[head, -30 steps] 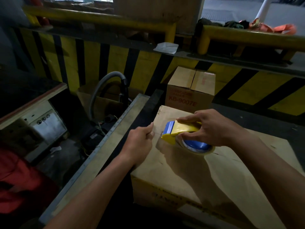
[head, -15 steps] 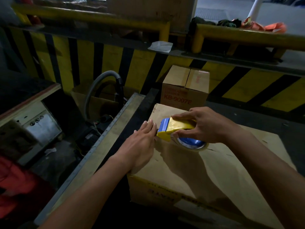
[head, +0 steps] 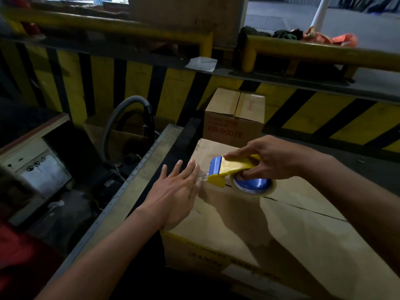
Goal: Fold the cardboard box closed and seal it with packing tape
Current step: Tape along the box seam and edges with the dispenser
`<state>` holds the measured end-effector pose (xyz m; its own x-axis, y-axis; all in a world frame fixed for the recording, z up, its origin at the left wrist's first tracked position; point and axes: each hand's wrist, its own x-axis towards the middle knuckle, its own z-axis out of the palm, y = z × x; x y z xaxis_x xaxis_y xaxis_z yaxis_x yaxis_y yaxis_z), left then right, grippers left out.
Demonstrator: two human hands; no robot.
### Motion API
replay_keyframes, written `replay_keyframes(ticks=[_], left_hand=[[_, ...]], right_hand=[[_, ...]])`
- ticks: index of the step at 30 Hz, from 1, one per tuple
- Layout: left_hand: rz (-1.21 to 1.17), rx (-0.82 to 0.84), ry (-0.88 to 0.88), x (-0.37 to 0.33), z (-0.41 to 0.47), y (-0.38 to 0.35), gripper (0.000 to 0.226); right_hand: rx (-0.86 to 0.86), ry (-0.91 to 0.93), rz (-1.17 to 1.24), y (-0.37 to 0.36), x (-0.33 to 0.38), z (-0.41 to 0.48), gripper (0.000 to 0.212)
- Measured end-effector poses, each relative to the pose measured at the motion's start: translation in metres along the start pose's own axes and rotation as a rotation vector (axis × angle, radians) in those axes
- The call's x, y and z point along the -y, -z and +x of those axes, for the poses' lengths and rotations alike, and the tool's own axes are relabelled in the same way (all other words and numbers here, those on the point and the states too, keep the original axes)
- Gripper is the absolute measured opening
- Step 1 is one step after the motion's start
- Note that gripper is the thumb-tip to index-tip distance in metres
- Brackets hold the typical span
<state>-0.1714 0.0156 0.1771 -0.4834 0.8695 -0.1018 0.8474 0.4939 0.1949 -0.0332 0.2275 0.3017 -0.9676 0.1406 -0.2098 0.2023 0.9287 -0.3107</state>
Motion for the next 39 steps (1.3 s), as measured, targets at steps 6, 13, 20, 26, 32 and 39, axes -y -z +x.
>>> replay_keyframes(ticks=[6,13,20,26,32,39], left_hand=[[-0.004,0.043,0.018,-0.006,-0.002,0.003,0.059],[-0.005,0.049,0.011,-0.01,-0.004,0.007,0.06],[0.097,0.079,-0.006,-0.021,0.007,0.016,0.069],[0.103,-0.036,-0.128,-0.057,0.016,0.018,0.067],[0.109,0.016,-0.161,-0.06,0.014,0.003,0.068],[0.0,-0.066,-0.131,-0.057,0.015,0.0,0.076]], right_hand=[[0.014,-0.013,-0.008,0.0,-0.003,-0.015,0.059],[0.014,-0.091,-0.049,0.0,-0.015,-0.04,0.058],[-0.019,-0.138,-0.18,-0.01,-0.016,-0.059,0.059],[-0.023,-0.142,-0.174,-0.009,-0.012,-0.052,0.055],[-0.007,-0.184,-0.101,-0.012,-0.018,-0.049,0.059],[-0.046,-0.2,-0.034,0.0,-0.02,-0.057,0.055]])
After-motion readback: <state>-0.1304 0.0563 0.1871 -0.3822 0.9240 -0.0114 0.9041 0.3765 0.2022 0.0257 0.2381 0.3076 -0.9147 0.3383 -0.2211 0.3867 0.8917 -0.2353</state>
